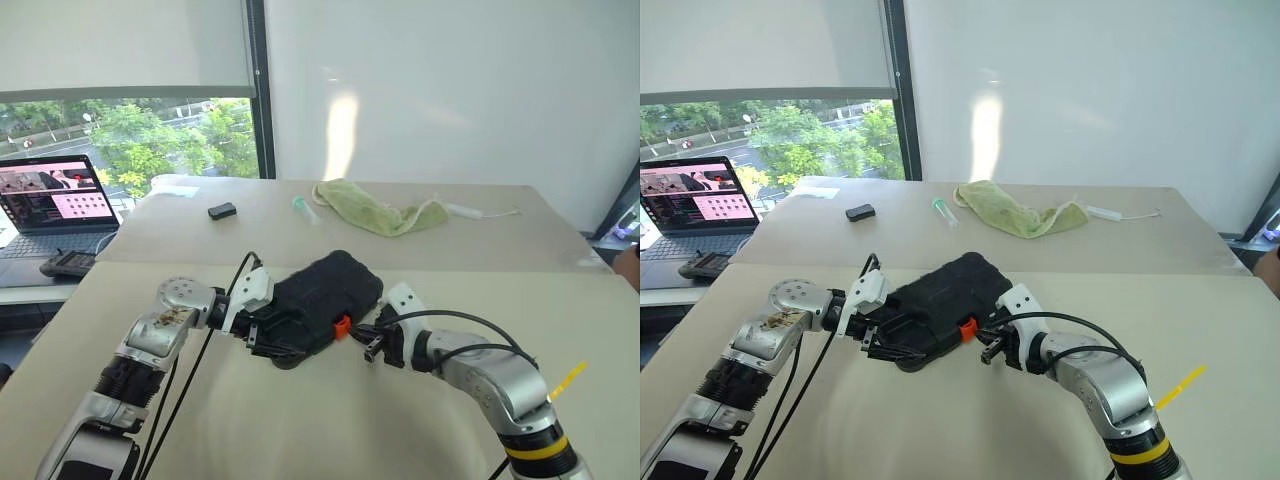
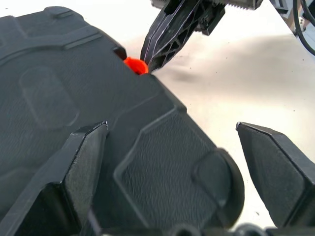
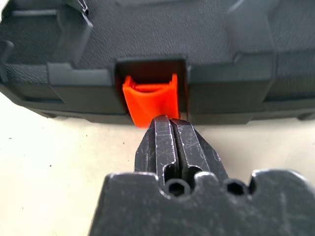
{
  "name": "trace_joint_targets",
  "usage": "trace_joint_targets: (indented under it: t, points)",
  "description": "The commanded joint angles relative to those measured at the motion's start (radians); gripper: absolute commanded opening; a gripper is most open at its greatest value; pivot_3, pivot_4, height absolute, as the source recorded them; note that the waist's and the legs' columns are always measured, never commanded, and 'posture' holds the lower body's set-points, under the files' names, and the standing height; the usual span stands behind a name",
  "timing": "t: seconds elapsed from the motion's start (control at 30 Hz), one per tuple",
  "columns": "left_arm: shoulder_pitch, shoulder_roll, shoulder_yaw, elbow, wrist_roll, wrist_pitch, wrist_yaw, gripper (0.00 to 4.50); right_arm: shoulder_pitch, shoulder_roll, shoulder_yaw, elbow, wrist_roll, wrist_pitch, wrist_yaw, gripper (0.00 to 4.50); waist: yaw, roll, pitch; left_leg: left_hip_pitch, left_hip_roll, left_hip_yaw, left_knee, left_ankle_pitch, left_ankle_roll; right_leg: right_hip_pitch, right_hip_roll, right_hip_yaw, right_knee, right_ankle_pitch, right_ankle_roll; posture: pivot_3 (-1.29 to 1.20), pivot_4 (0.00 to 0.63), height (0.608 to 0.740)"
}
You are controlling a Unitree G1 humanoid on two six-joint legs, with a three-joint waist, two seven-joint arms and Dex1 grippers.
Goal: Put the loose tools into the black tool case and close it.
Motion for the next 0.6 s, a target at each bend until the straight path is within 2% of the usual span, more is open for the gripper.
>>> trace_joint_targets:
  t: [0.03, 0.13, 0.23, 0.3, 0.43, 0.6]
  points:
    - [0.021, -0.006, -0.030, -0.002, 0.023, 0.011, 0.002, 4.50, -0.035, 0.021, 0.012, 0.017, -0.010, -0.051, 0.016, 0.04, -0.005, 0.000, 0.000, 0.000, 0.000, 0.000, 0.000, 0.000, 0.000, 0.000, 0.000, 0.000, 0.001, 0.000, 0.000, 0.00, 0.150, 0.740]
    - [0.028, -0.010, -0.027, -0.006, 0.022, 0.008, 0.008, 4.50, -0.038, 0.031, 0.011, 0.036, -0.017, -0.072, 0.028, 0.04, -0.007, 0.000, 0.000, 0.000, 0.000, 0.000, 0.000, 0.000, 0.000, 0.000, 0.000, 0.000, 0.001, 0.000, 0.000, 0.00, 0.150, 0.740]
    - [0.044, -0.021, 0.007, -0.022, 0.003, 0.018, 0.048, 4.50, 0.016, -0.012, 0.013, -0.023, -0.053, -0.162, 0.059, 0.04, -0.005, 0.000, 0.000, 0.000, 0.000, 0.000, 0.000, 0.000, 0.000, -0.001, 0.000, 0.000, 0.001, 0.000, 0.000, 0.00, 0.150, 0.740]
    - [0.070, -0.054, 0.090, -0.058, -0.059, 0.052, 0.127, 4.50, 0.116, -0.050, -0.064, -0.129, -0.042, -0.252, 0.089, 0.04, -0.003, 0.000, 0.000, -0.001, 0.000, 0.000, 0.000, 0.000, 0.000, -0.001, -0.001, 0.000, 0.001, 0.000, 0.000, 0.00, 0.150, 0.740]
    - [0.164, -0.033, 0.224, -0.202, -0.189, 0.185, 0.198, 4.50, 0.332, -0.124, -0.242, -0.314, 0.030, -0.323, 0.157, 1.14, 0.007, 0.001, 0.000, -0.003, 0.000, -0.001, -0.001, 0.000, 0.000, -0.002, -0.001, 0.000, -0.001, -0.002, 0.002, 0.00, 0.150, 0.740]
    - [0.363, 0.028, 0.383, -0.384, -0.293, 0.298, 0.279, 4.50, 0.576, -0.190, -0.489, -0.450, 0.117, -0.367, 0.240, 2.82, 0.009, 0.001, 0.000, -0.002, 0.000, -0.001, -0.001, -0.003, 0.002, 0.000, -0.004, 0.000, -0.004, -0.003, 0.004, 0.00, 0.150, 0.740]
